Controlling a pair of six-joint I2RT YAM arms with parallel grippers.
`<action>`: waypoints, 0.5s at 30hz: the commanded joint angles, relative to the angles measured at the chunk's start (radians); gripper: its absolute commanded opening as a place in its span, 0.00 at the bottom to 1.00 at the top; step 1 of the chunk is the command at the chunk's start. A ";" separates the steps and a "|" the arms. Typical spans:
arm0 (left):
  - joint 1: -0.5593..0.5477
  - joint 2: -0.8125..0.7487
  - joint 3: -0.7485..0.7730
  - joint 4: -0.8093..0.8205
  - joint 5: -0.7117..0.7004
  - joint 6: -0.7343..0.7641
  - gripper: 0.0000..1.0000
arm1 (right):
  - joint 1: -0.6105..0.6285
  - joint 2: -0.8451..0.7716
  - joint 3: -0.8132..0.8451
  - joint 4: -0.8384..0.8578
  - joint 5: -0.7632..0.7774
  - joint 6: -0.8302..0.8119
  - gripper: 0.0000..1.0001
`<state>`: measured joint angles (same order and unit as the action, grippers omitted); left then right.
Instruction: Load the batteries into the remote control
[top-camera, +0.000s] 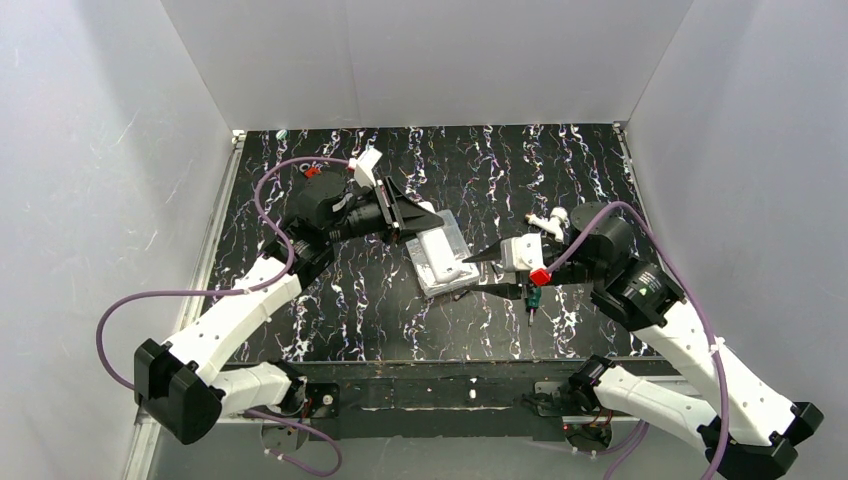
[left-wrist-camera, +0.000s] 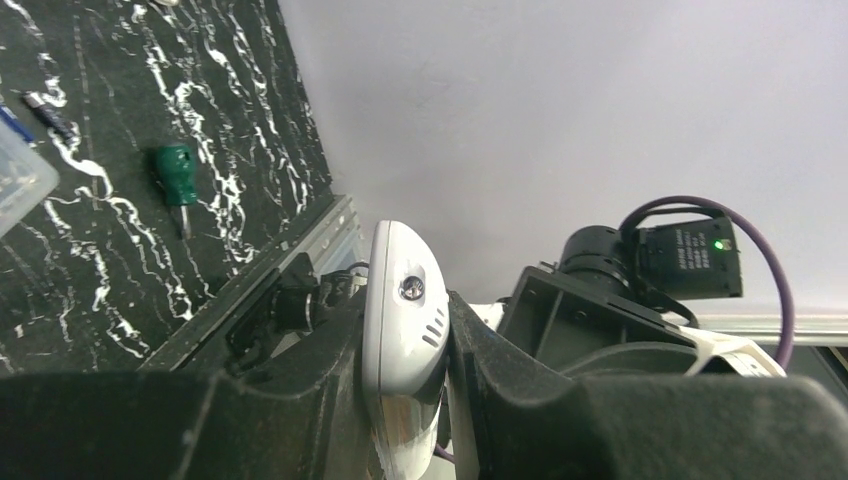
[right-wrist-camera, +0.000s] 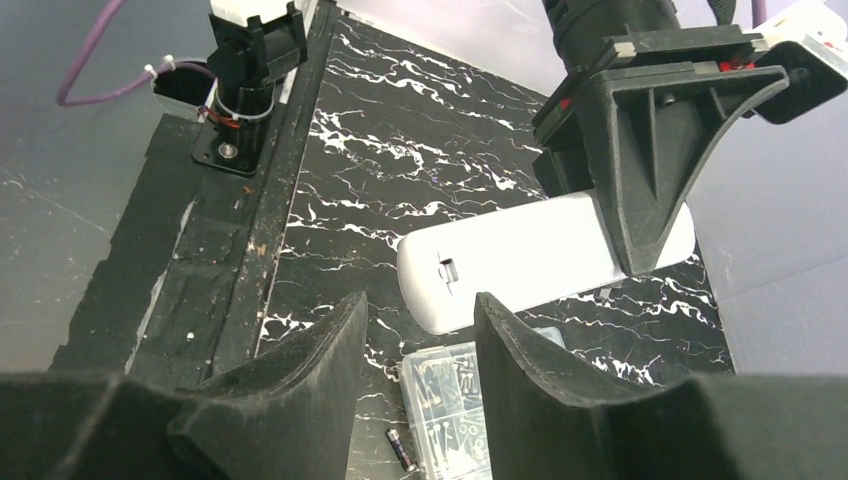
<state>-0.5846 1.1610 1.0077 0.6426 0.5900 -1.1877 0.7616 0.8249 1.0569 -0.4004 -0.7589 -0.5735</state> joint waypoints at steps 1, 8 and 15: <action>-0.003 0.003 0.020 0.132 0.094 -0.050 0.00 | 0.004 0.014 0.051 -0.009 -0.005 -0.064 0.51; -0.004 0.002 0.011 0.118 0.095 -0.057 0.00 | 0.003 0.027 0.051 0.034 0.004 -0.056 0.46; -0.004 -0.015 0.029 0.004 0.073 -0.019 0.00 | 0.005 0.051 0.051 0.071 0.017 -0.052 0.43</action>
<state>-0.5846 1.1866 1.0080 0.6693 0.6357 -1.2308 0.7616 0.8692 1.0611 -0.3927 -0.7559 -0.6182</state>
